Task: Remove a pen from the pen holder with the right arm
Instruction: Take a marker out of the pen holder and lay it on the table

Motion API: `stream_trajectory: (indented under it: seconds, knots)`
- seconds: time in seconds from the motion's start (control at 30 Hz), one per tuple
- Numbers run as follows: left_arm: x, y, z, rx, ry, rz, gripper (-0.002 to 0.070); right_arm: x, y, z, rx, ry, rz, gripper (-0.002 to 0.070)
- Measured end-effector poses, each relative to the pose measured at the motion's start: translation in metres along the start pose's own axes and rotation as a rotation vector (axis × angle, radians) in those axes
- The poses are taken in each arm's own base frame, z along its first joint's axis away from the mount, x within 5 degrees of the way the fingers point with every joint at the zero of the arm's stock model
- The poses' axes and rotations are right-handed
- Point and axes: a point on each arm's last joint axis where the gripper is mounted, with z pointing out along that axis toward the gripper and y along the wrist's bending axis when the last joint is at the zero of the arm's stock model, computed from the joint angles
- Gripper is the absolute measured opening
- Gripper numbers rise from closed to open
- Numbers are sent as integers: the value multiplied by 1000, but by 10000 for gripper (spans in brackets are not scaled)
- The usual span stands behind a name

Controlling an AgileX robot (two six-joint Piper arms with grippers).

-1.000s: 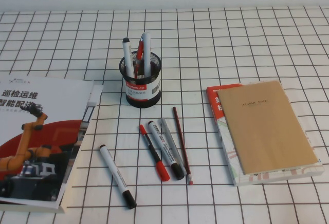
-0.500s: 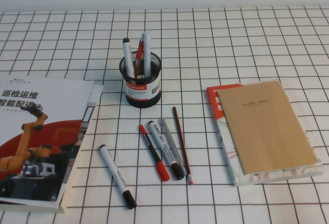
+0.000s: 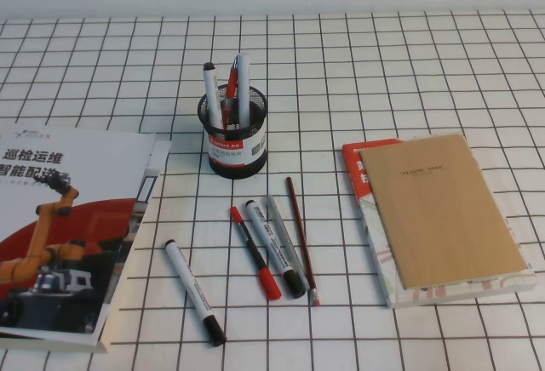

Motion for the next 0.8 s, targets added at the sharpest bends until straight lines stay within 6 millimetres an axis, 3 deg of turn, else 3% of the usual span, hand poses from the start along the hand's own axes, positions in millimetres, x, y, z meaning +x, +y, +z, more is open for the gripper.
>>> stream_trajectory:
  seconds: [0.23,0.53,0.63,0.8]
  knots:
    - [0,0,0,0,0,0,-3,-27,20,35,74,244,-123,-16]
    - [0,0,0,0,0,0,-3,-53,26,97,108,448,-237,-16]
    - [0,0,0,0,0,0,-3,-53,26,115,99,490,-260,-16]
    - [0,0,0,0,0,0,-3,-34,44,143,30,551,-329,-16]
